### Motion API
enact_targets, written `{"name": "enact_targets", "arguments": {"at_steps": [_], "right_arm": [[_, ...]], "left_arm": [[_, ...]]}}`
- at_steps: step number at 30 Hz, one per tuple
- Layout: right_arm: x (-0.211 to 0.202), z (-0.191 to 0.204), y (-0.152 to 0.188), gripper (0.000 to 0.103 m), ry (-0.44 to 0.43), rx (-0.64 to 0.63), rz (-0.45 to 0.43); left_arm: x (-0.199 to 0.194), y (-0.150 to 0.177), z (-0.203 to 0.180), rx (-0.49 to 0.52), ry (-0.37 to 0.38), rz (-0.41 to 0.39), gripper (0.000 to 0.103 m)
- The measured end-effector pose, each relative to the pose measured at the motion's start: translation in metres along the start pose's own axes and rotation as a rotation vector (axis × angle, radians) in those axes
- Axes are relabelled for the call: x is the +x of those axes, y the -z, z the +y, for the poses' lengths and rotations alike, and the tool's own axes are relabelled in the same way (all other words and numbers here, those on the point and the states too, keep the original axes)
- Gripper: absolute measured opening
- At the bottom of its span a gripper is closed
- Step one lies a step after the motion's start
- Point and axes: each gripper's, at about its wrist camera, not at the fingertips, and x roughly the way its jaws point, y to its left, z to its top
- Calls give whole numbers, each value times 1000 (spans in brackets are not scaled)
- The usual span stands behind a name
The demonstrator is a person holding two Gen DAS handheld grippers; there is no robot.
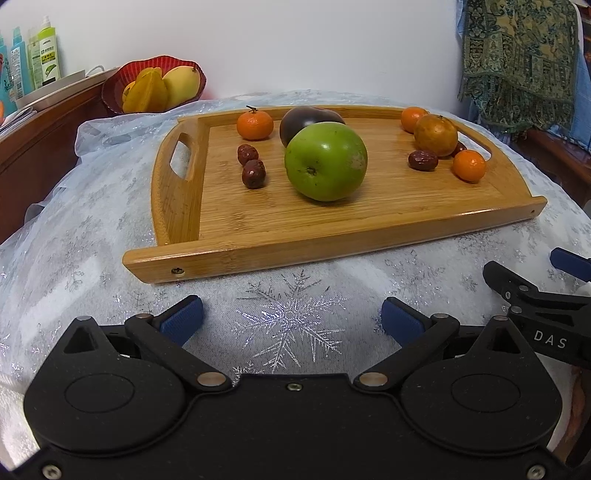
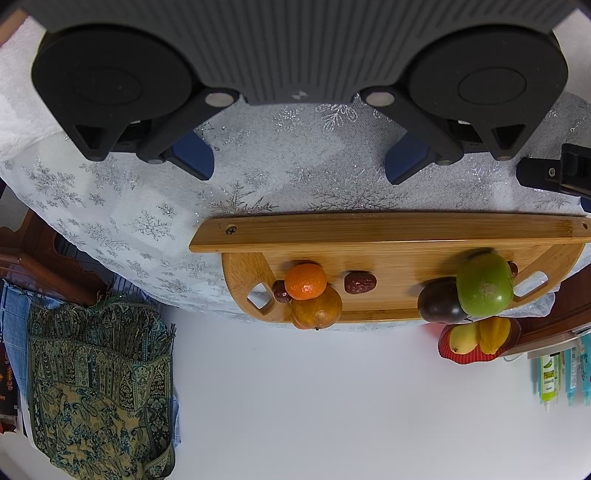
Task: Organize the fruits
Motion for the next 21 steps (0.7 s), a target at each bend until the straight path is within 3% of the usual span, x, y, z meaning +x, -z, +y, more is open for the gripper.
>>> {"name": "enact_targets", "arguments": {"at_steps": [21], "right_arm": [[0, 0, 0, 103, 0, 0, 0]], "left_arm": [[1, -1, 0, -1, -10, 0, 103]]}}
